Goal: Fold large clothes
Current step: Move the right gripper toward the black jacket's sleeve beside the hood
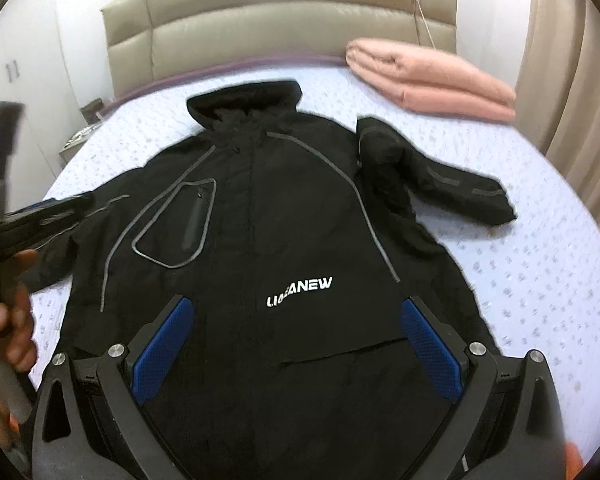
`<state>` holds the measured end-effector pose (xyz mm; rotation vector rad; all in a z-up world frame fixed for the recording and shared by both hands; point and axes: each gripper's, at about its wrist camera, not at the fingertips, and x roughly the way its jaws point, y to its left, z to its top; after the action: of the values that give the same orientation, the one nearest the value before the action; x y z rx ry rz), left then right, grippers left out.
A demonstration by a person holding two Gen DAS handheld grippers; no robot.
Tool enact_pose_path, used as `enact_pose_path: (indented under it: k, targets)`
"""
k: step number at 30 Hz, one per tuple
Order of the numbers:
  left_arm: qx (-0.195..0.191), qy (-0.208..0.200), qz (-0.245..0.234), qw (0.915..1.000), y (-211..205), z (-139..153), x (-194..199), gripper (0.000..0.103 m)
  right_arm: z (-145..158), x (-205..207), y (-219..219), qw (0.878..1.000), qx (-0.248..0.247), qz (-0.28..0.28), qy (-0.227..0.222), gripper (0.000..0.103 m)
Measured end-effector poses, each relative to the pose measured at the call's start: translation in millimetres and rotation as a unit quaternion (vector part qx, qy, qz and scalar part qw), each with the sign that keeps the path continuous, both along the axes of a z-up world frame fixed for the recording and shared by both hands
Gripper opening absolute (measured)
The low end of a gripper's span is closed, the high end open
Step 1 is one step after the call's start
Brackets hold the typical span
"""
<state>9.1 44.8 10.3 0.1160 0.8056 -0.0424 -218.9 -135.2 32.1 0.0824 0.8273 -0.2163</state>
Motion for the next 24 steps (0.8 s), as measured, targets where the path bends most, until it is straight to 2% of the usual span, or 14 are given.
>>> enact_pose_path:
  k: [8,13,24]
  targets:
    - [0.012,-0.019,-0.004,0.9998,-1.4,7.4,-7.2,0.060,0.7,-19.9,21.4,0.999,-0.032,0.024,-0.006,0.103]
    - [0.021,-0.013,-0.003,0.9997,-6.0,2.2,-4.3,0.060,-0.1,-26.5,22.8,0.998,-0.043,0.031,-0.013,0.103]
    - [0.018,-0.008,-0.007,0.9998,-7.7,1.9,-2.5,0.060,-11.5,-15.3,2.3,1.000,-0.011,0.019,0.009,0.103]
